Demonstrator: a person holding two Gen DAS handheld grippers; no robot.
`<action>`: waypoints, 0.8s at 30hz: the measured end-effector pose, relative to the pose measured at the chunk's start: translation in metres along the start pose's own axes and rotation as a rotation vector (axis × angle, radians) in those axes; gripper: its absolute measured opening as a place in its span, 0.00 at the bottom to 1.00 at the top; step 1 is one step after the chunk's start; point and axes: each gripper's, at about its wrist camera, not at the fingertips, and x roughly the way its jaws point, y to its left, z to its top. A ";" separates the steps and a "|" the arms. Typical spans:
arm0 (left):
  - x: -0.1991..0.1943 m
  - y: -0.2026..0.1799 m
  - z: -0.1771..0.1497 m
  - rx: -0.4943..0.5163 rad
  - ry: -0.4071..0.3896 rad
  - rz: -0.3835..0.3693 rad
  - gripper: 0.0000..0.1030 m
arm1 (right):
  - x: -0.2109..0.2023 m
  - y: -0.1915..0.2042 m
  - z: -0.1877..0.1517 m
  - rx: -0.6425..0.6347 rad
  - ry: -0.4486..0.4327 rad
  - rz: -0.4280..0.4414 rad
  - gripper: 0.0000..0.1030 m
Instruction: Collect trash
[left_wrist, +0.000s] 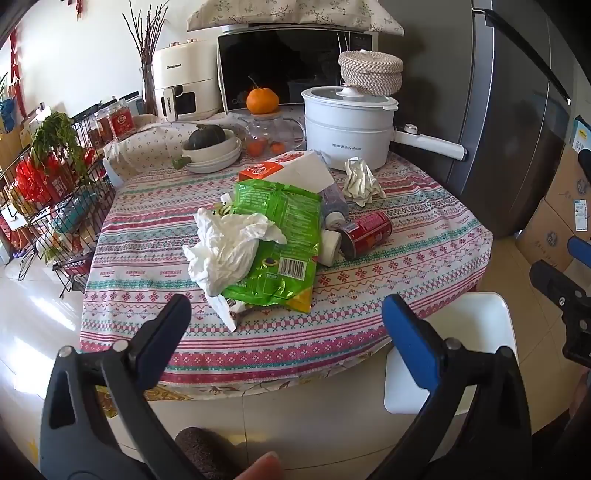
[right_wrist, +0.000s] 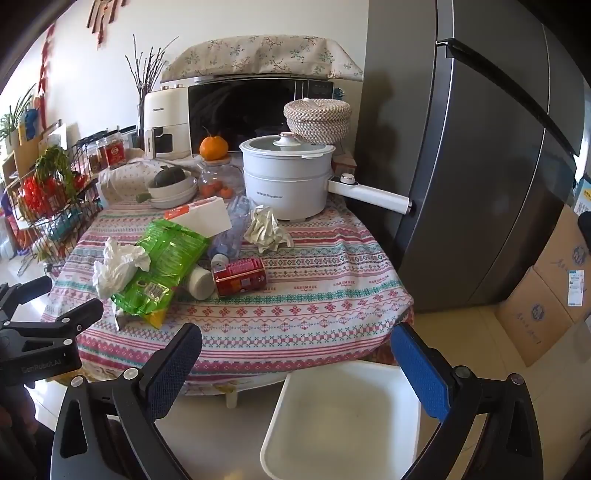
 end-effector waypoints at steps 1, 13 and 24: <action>0.000 0.000 0.000 0.001 0.000 0.000 1.00 | 0.000 0.001 0.000 0.001 0.000 0.000 1.00; 0.000 -0.001 0.000 -0.001 0.000 0.002 1.00 | 0.001 -0.007 0.000 0.004 -0.002 0.000 1.00; 0.000 -0.001 0.001 0.004 -0.001 0.005 1.00 | 0.003 -0.006 0.000 0.008 0.000 0.003 1.00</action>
